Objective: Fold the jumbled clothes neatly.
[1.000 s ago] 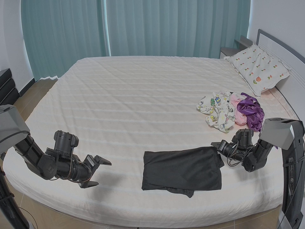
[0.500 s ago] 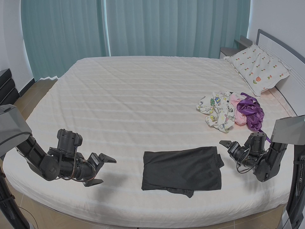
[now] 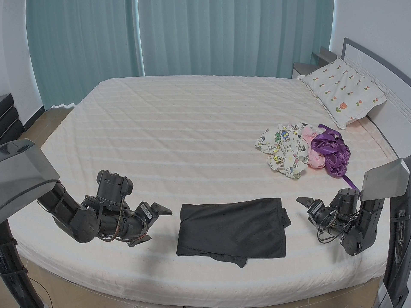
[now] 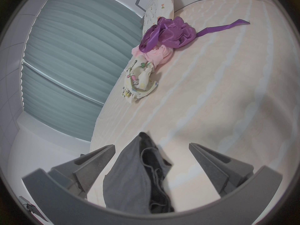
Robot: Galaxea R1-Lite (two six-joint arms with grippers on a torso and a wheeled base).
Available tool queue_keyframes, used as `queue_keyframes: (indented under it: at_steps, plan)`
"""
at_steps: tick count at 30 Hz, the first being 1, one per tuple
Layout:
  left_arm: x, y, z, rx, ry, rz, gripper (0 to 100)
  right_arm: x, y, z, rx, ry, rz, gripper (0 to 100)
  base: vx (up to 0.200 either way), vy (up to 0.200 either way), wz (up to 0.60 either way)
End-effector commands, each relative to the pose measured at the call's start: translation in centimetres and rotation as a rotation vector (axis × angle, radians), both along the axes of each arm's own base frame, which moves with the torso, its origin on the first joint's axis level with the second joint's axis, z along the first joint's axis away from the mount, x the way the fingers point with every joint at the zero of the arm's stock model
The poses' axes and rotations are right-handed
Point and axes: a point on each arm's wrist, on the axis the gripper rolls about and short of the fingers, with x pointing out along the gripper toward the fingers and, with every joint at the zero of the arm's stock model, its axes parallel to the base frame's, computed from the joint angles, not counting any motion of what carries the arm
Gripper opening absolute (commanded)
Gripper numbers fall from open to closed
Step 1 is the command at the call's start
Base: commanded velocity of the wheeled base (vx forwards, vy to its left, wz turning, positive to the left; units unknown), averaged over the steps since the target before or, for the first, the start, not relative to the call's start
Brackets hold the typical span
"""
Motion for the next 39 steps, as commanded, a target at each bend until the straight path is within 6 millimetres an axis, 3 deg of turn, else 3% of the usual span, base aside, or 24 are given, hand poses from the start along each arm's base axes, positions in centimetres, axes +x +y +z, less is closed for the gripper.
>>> queue_keyframes:
  at_steps: [1, 5, 14, 24, 31, 39]
  plan:
    - [0.9, -0.9, -0.7, 0.013, 0.002, -0.006, 100, -0.2, -0.2, -0.6, -0.001, 0.017, -0.004, 100, 0.0, 0.0, 0.0]
    - [0.9, -1.4, -1.3, 0.04, 0.003, 0.0, 100, -0.3, -0.1, -0.5, 0.001, 0.014, -0.004, 100, 0.0, 0.0, 0.0]
    - [1.1, -1.7, -1.9, 0.059, 0.003, -0.023, 100, -0.5, 0.0, -0.6, 0.0, 0.02, 0.001, 100, 0.2, 0.0, 0.0]
    - [0.7, -3.4, -6.2, 0.318, -0.073, -0.203, 100, -0.5, 0.0, -0.6, 0.0, 0.019, 0.003, 100, 0.0, 0.0, 0.0]
    - [0.3, -5.3, -7.0, 0.345, -0.111, -0.279, 100, -0.5, 0.0, -0.6, 0.0, 0.019, 0.003, 100, 0.0, 0.0, 0.0]
    - [0.3, -5.4, -8.0, 0.407, -0.154, -0.331, 100, -0.5, 0.1, -0.6, 0.001, 0.018, 0.005, 100, 0.0, 0.0, 0.0]
